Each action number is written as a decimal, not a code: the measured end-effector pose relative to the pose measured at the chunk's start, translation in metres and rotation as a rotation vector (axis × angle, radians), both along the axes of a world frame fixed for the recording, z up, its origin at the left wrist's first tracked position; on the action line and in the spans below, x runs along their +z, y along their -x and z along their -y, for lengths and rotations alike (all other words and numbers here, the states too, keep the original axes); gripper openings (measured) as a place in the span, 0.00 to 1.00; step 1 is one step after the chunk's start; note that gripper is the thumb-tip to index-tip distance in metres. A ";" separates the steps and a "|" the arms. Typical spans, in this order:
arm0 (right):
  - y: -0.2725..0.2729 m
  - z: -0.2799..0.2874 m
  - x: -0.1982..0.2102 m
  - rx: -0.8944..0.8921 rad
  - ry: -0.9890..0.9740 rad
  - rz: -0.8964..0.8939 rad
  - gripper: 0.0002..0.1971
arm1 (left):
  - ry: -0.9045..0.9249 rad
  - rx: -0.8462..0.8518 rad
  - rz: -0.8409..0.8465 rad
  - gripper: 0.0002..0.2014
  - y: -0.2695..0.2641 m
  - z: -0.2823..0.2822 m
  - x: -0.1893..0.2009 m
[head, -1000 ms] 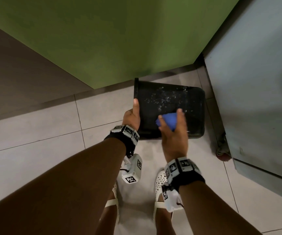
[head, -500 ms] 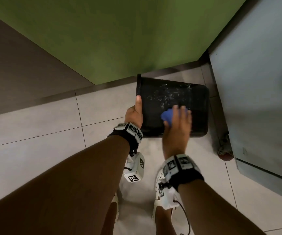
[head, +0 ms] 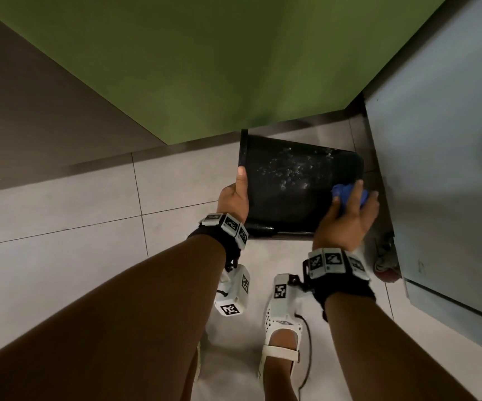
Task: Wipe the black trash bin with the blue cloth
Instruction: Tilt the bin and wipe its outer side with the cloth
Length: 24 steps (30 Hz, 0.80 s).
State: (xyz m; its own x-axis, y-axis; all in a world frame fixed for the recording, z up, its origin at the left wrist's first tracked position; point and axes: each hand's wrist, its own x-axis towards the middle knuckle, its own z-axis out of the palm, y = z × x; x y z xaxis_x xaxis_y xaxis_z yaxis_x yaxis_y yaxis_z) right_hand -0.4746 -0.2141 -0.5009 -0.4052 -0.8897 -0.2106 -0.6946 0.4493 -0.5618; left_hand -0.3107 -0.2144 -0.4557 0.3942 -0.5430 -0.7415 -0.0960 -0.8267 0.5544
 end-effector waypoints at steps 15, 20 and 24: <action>-0.015 0.007 -0.001 0.208 -0.017 -0.041 0.25 | 0.009 0.030 0.004 0.27 -0.001 -0.003 0.000; -0.011 0.019 -0.001 -0.023 0.010 -0.063 0.26 | 0.024 0.067 -0.012 0.27 -0.001 -0.001 -0.003; -0.053 -0.009 0.009 0.410 0.045 -0.043 0.24 | 0.031 0.059 -0.016 0.27 -0.002 0.000 -0.005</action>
